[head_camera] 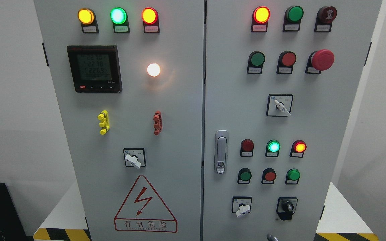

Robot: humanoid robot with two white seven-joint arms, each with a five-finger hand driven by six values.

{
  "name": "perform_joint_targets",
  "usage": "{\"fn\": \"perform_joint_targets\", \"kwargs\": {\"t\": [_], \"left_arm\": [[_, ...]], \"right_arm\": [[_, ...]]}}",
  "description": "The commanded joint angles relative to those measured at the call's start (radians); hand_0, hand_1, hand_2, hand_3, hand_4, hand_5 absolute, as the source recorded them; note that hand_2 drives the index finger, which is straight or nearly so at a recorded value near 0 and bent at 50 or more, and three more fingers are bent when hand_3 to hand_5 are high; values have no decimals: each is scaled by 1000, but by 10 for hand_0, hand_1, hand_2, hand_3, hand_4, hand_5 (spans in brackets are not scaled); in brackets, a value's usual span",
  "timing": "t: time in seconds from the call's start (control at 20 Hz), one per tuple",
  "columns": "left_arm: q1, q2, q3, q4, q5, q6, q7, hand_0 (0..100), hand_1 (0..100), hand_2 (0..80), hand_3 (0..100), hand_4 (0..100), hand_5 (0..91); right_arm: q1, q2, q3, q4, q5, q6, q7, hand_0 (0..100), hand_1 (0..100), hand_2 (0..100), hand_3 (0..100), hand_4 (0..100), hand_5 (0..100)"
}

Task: Press green start button

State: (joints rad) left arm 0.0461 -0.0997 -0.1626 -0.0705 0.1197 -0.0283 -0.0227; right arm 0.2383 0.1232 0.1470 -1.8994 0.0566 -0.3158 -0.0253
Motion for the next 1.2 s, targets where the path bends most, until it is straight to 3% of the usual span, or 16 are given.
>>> {"fn": "perform_joint_targets", "kwargs": {"t": [0.0,0.25,0.55,0.8,1.15], "left_arm": [[0,0,0,0,0,-1,0,120,556,0,0,0,0],[0,0,0,0,0,-1,0,120,556,0,0,0,0],[0,0,0,0,0,-1,0,120,556,0,0,0,0],[0,0,0,0,0,-1,0,120,556,0,0,0,0],[0,0,0,0,0,-1,0,120,556,0,0,0,0]], "right_arm": [[-74,1,-81,81,149,-57,-2,215,220,0,69,28,0],[-123,1,-104,106,245,-78,-2,223,247,0,114,123,0],[-227,6,-171,174,457,-126,-7,245,277,0,199,227,20],[-254,6,-185,175,587,-124,-11,261,290,0,349,362,204],[-312,7,-225,186,828,-124,-76,320,300,0,484,493,402]]}}
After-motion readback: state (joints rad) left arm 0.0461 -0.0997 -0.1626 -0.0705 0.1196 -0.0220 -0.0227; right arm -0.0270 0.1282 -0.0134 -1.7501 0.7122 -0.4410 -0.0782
